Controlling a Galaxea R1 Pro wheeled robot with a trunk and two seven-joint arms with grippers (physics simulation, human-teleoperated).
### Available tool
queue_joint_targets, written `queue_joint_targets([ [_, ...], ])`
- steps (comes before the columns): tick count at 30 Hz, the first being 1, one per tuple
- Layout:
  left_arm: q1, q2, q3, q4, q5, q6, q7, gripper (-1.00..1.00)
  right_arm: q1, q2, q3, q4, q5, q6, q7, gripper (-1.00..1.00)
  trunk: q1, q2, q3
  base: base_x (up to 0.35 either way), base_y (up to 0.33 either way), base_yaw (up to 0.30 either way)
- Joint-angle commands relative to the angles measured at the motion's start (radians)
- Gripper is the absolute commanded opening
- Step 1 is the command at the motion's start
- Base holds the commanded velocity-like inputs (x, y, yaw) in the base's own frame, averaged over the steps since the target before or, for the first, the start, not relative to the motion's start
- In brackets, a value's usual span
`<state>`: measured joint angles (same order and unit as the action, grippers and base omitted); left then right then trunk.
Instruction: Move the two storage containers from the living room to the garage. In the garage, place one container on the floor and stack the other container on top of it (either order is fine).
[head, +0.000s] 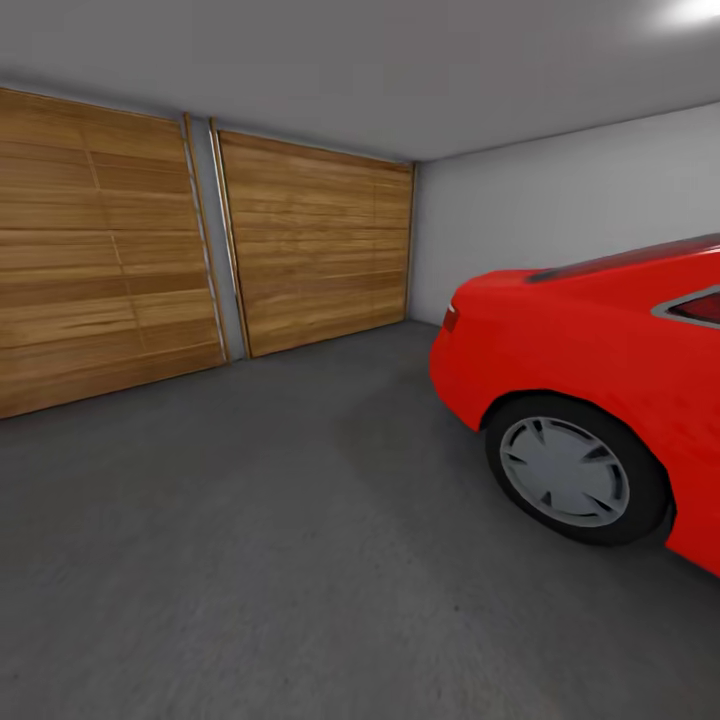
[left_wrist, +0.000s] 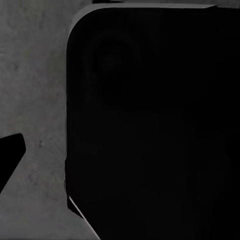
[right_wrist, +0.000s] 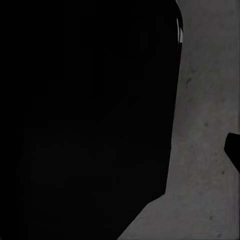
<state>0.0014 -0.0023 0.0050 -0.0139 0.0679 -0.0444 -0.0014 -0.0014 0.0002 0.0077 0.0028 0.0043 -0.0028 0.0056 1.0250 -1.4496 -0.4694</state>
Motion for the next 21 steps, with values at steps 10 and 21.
queue_joint_targets([
  [10,0.000,0.025,-0.006,-0.016,0.060,-0.005,0.004,1.00,0.000,0.001,-0.004,0.003,-0.002,-0.001,0.001,1.00,0.000,0.000,-0.001,0.000,0.000,0.296],
  [21,0.000,0.026,-0.007,-0.017,0.059,-0.005,0.004,1.00,0.000,0.001,-0.003,0.008,-0.003,-0.002,-0.001,1.00,0.000,0.000,-0.001,0.000,0.000,0.300],
])
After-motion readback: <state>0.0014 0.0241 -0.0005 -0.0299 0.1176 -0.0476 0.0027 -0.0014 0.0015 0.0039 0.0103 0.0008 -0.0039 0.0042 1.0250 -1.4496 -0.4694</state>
